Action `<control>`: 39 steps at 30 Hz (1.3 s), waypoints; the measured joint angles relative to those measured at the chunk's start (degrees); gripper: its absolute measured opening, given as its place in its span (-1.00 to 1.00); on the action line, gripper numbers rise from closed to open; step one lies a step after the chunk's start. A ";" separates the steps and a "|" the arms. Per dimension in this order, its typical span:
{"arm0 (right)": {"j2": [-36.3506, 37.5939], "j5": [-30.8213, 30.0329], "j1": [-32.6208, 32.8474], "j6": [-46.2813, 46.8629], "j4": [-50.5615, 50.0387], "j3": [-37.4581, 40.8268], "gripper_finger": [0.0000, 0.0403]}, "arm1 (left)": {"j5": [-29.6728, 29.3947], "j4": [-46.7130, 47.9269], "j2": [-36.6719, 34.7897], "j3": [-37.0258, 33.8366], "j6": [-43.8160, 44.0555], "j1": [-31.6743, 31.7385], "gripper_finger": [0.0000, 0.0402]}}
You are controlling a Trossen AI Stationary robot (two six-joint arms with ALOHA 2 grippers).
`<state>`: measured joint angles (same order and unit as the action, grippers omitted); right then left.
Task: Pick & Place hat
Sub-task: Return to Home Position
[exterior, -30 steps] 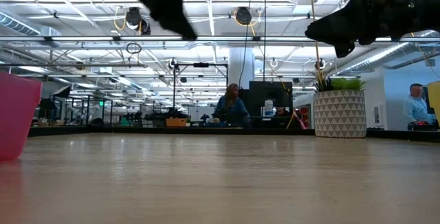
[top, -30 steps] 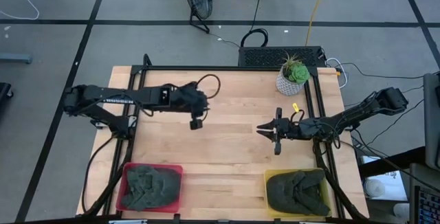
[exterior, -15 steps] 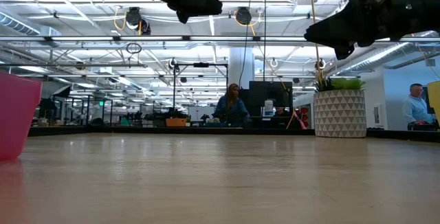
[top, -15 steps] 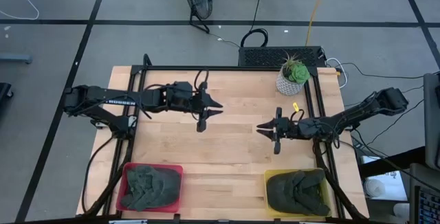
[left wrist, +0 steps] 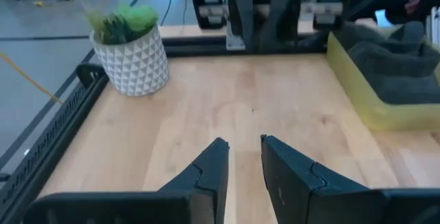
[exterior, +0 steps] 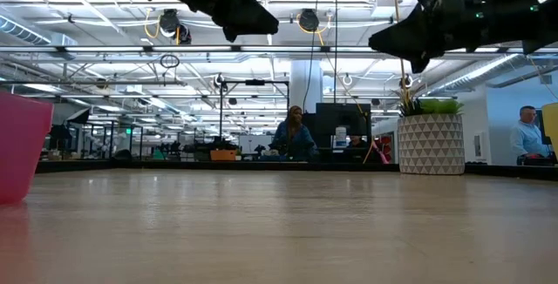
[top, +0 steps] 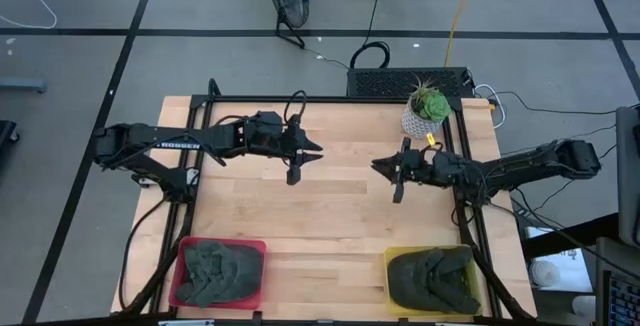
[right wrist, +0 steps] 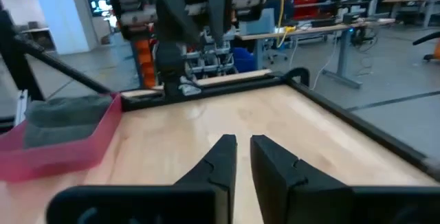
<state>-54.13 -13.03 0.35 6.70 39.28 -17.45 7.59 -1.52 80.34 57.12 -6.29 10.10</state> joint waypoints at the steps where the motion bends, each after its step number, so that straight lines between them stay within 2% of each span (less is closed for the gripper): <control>1: 0.51 0.75 -0.75 -0.17 -0.39 -0.16 -0.82 | 0.03 0.68 0.00 0.00 -0.32 0.16 -0.54; 5: 3.15 1.28 -2.25 -0.53 -3.16 -0.77 -0.96 | -0.34 1.54 0.00 -0.24 -0.58 0.48 -0.54; 9: 5.99 1.19 -2.26 -0.58 -7.89 -1.86 -0.99 | -3.27 3.82 -1.20 -0.26 -0.87 0.52 -0.56; 16: 5.22 -0.17 -2.76 -1.91 -34.37 -17.11 -1.00 | -1.32 6.97 -3.65 0.39 -0.62 0.52 -0.80; 21: 3.13 0.34 -3.33 -3.13 -46.35 -27.87 -1.00 | -1.15 7.15 -5.59 0.41 -0.70 0.07 -0.97; 29: 3.79 1.29 -3.58 -4.82 -47.69 -32.43 -1.00 | -1.43 11.16 -13.08 0.33 -0.19 0.22 -0.91; 33: 4.28 1.29 -3.18 -5.60 -48.07 -34.77 -1.00 | -1.14 14.78 -18.64 0.35 -0.58 0.27 -0.98; 36: 6.12 1.26 -1.94 -6.10 -49.19 -34.59 -1.00 | 0.16 20.21 -23.35 -0.16 -1.57 0.25 -0.95; 39: 8.66 1.18 -1.06 -5.65 -49.99 -33.20 -1.00 | 0.10 20.81 -28.49 -2.73 -1.27 0.27 -0.94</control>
<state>-45.47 -11.85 -0.71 1.05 -10.71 -50.65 7.68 19.29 51.85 54.39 -7.56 10.37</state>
